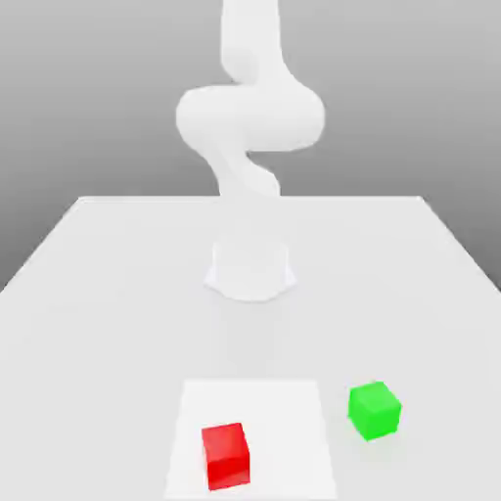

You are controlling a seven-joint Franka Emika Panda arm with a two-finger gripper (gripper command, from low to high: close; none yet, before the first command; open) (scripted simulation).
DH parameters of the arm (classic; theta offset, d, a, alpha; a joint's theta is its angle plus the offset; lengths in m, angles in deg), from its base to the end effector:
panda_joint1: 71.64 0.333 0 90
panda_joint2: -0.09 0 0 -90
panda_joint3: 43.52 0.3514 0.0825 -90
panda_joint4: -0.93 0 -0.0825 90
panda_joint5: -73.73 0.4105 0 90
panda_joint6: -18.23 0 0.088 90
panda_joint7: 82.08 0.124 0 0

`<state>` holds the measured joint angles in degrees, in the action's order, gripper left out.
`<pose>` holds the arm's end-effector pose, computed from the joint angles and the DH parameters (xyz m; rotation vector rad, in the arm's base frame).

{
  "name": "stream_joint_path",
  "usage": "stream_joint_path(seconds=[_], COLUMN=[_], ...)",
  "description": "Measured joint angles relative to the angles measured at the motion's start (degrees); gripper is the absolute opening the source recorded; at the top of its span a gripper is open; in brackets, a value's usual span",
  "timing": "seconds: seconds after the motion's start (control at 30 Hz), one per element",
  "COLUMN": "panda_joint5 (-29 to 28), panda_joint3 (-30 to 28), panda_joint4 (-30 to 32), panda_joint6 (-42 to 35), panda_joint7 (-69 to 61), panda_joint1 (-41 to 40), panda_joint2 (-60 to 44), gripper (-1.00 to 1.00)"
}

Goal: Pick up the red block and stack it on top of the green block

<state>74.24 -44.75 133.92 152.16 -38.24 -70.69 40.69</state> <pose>0.3957 -0.0045 0.6843 -2.4984 1.0181 -0.9376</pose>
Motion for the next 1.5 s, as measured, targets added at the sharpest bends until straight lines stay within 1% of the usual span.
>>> stream_joint_path(seconds=[0.43,0.63,0.77,0.93,0.97,1.2,1.37,1.5], panda_joint5=[3.3,3.9,3.0,4.6,5.2,5.2,2.5,0.5], panda_joint3=[-4.9,-5.4,-5.6,-4.2,-3.7,-3.6,-4.8,-0.7], panda_joint4=[6.3,9.2,11.2,10.6,10.3,10.2,11.7,14.6], panda_joint6=[11.2,16.3,19.8,27.3,29.0,29.4,22.1,20.1], panda_joint7=[-10.9,-15.3,-17.2,-19.3,-19.7,-19.7,-17.9,-23.9], panda_joint1=[3.5,3.3,2.8,1.7,1.3,1.1,2.0,5.2], panda_joint2=[-27.4,-39.8,-48.0,-58.3,-60.4,-60.9,-52.1,-47.1], gripper=[0.00,0.00,0.00,0.00,-1.00,-1.00,-1.00,-1.00])
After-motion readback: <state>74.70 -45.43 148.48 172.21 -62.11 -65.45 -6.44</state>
